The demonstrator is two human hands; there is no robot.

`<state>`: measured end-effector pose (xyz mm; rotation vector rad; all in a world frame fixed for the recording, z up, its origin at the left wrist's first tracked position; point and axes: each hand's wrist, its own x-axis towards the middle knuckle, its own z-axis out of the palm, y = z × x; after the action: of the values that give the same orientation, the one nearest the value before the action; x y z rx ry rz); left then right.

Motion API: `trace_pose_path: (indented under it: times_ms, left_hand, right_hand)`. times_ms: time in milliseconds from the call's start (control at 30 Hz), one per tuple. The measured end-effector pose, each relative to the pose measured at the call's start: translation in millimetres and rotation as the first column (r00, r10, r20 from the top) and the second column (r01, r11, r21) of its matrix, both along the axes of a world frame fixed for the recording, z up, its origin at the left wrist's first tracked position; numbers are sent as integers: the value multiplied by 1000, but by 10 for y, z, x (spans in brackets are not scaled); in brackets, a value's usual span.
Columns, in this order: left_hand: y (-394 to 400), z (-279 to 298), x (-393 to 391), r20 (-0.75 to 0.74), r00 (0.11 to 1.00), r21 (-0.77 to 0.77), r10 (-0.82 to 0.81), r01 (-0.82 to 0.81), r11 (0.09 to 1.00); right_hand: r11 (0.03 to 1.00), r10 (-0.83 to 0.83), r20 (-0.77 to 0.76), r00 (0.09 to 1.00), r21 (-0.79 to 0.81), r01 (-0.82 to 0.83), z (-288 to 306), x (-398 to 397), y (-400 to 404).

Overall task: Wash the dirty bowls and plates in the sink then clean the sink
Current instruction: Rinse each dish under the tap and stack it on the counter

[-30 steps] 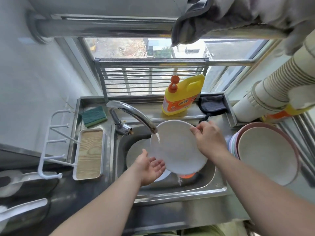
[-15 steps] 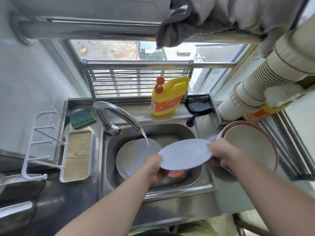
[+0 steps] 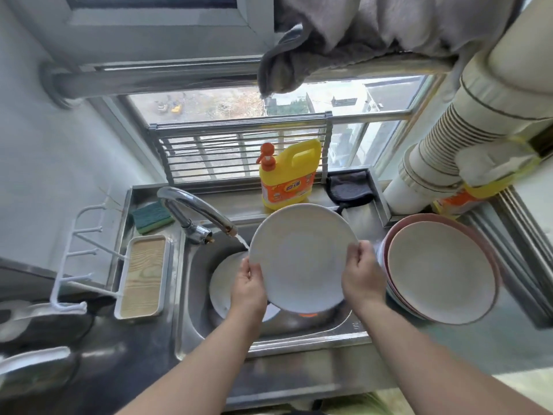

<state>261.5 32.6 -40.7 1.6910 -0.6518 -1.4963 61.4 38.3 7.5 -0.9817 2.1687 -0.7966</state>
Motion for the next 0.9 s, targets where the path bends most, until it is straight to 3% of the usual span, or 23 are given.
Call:
trace_pose_path:
  times_ms: [100,200,367,433,467,533,600,733,900]
  left_hand:
    - [74,-22,-377,-223,966,209,133,-86,974]
    - [110,48,-862,-296,942,280,158,-73,957]
    - [40,296,-1699,-236,972,208,-20,70,976]
    - [-2,261,-1979,-66,977,85,-203,208,975]
    - [-23,241,-2101,92,935,25,-342,342,940]
    - [-88,195,-2308,460,709,-2,-535,603,798]
    - [-184,114,-2474,644,526,42,-555,701,712]
    - [-319,-61,-2668,776,257,210,-576,756,620]
    - [-350,-43,-2704,806,83,327,-585,763,558]
  right_hand:
    - [967,213,-147,966,-107,-230,467,-235,-245]
    - [926,376,-254,891,63,-372,742,-680,-504]
    - [937,310,-214,926,237,-259,541,-1884,-351]
    - [954,233,-203,951,235,-184,376,-2258,-32]
    - [959,210,-224,952,236,-156,277,-2402,126]
    - [964,180,-286,941,242,-111,86,-2613,391]
    - [964,165,-310,936,253,-86,-56,-2755,550]
    - [955,175,-364,915,289,-68,-228,-2840,614]
    - [943,205,-431,879,327,-60,-338,-2851,601]
